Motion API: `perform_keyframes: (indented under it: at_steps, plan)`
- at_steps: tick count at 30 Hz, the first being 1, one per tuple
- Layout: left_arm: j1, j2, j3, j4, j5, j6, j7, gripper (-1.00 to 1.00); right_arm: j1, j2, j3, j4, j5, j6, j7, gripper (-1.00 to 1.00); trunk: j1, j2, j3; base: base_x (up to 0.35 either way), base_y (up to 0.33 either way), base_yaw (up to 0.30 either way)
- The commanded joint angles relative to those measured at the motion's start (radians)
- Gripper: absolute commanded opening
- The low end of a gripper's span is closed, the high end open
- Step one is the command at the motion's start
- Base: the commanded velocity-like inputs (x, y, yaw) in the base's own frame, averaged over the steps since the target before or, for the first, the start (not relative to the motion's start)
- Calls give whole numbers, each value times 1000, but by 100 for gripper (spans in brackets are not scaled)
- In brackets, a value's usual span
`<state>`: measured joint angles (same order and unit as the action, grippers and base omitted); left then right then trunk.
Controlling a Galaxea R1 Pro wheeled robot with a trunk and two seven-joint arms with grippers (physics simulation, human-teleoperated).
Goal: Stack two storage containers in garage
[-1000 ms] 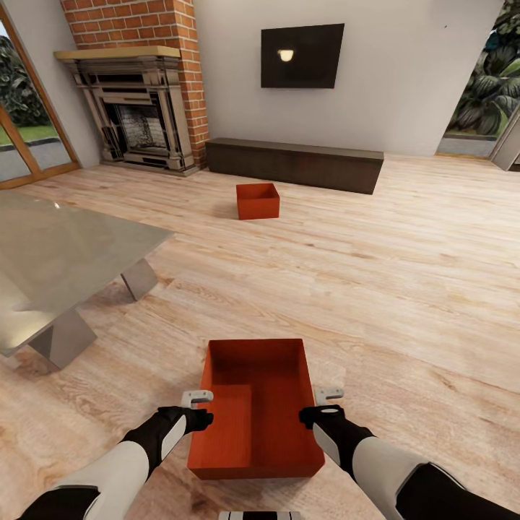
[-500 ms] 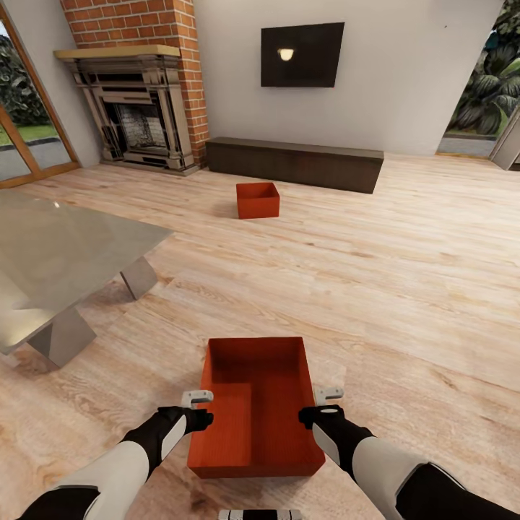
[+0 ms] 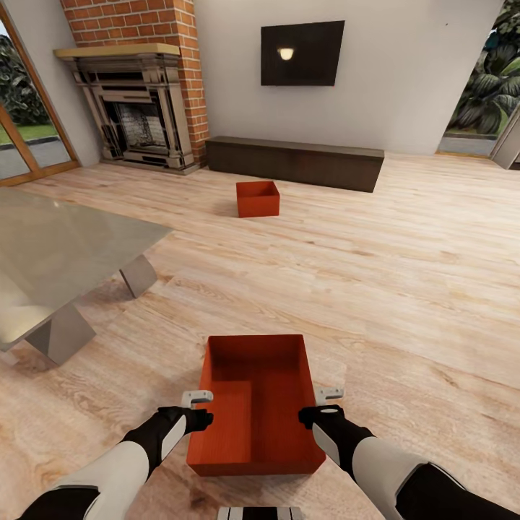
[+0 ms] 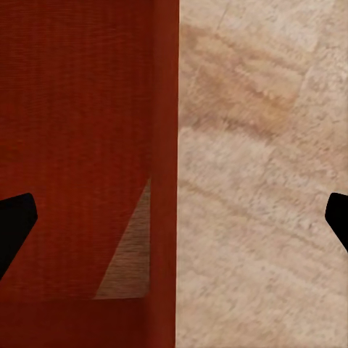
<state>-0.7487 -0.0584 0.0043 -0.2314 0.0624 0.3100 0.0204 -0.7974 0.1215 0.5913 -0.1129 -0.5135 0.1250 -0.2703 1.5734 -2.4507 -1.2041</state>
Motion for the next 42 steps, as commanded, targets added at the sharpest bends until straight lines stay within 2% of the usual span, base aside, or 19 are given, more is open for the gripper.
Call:
perform_keyframes:
  at_steps: [1, 6, 10, 38, 42]
  plan:
    - [0, 0, 0, -2, 7, 6, 2, 100, 0, 0, 8, -2, -5, 7, -6, 100, 0, 0, -1, 0, 0, 0]
    - [0, 0, 0, -2, 7, 6, 2, 100, 0, -1, 8, -2, -5, 7, -6, 100, 0, 0, -1, 0, 0, 0]
    - [0, 0, 0, -2, 7, 6, 2, 100, 0, -2, 8, -2, -5, 7, -6, 100, 15, -28, -13, 0, 0, 0]
    - [0, 2, -3, 0, 6, 6, 1, 100, 0, -1, 8, -2, -7, 8, -5, 100, 15, -28, -13, 0, 0, 0]
    - [0, 2, -3, 0, 6, 6, 1, 100, 0, -2, 8, -2, -10, 10, 22, 100, 15, -28, -13, 0, 0, 0]
